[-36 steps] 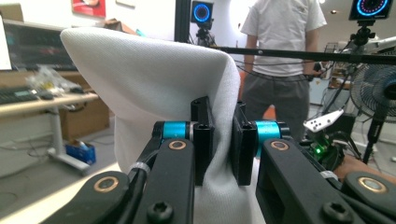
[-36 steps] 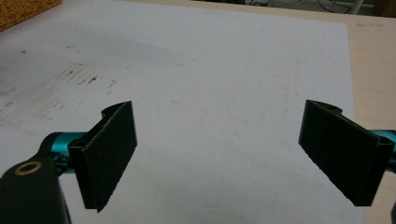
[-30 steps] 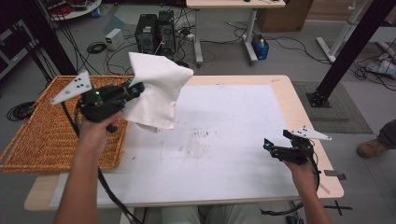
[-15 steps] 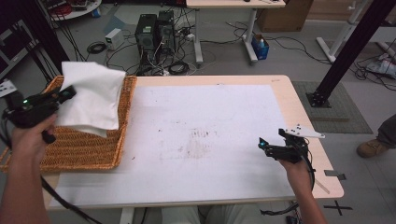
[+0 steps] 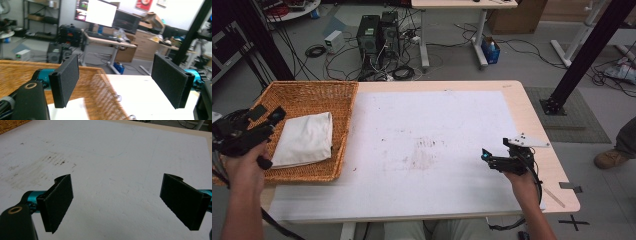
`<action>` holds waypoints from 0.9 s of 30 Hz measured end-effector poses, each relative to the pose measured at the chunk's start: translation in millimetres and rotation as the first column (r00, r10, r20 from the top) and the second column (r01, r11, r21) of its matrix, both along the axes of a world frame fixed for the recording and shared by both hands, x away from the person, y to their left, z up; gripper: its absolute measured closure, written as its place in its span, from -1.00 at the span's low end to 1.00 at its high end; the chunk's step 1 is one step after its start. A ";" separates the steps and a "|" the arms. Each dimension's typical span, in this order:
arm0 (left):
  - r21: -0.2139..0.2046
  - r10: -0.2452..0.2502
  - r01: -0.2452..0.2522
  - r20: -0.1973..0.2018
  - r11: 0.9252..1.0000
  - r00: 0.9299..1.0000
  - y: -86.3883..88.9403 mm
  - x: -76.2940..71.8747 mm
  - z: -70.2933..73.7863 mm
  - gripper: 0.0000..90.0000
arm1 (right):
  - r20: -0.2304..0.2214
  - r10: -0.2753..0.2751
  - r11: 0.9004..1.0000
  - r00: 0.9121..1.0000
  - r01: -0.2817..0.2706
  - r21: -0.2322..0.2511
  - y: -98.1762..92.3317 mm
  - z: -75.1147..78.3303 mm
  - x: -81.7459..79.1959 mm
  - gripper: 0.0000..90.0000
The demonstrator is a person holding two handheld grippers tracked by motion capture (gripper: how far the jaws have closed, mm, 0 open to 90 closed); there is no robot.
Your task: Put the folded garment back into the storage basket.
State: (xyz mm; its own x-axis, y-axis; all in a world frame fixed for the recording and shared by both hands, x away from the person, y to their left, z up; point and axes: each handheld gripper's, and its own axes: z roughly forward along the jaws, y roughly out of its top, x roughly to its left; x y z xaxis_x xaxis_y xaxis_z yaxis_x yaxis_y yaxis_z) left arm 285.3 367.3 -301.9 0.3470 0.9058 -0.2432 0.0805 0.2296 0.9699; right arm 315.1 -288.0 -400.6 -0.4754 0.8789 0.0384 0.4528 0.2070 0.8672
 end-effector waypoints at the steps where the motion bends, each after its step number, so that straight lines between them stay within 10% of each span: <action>1: 0.006 -0.018 0.017 0.013 1.000 1.000 -11.6 1.8 0.7 -0.50 | 0.000 0.002 1.000 1.000 -0.002 0.001 0.5 -0.2 0.2 -0.76; 13: 0.054 -0.159 0.157 0.027 0.986 0.987 -97.4 21.6 0.1 -0.50 | 0.016 0.022 0.999 1.000 -0.022 0.038 4.3 5.1 -5.1 -0.76; 27: 0.134 -0.284 0.285 -0.029 0.949 0.958 -171.9 36.3 -27.7 -0.50 | 0.027 0.014 0.999 1.000 -0.015 0.048 -1.8 1.1 -10.6 -0.76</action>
State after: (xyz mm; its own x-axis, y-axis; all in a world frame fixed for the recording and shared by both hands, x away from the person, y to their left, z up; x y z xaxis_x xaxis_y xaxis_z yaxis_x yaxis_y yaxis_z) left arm 321.6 195.4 -329.5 0.5937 0.7941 -0.1300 0.1326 0.0629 0.9892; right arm 304.5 -289.8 -399.5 -0.4895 0.8693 0.0676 0.4268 0.1712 0.8880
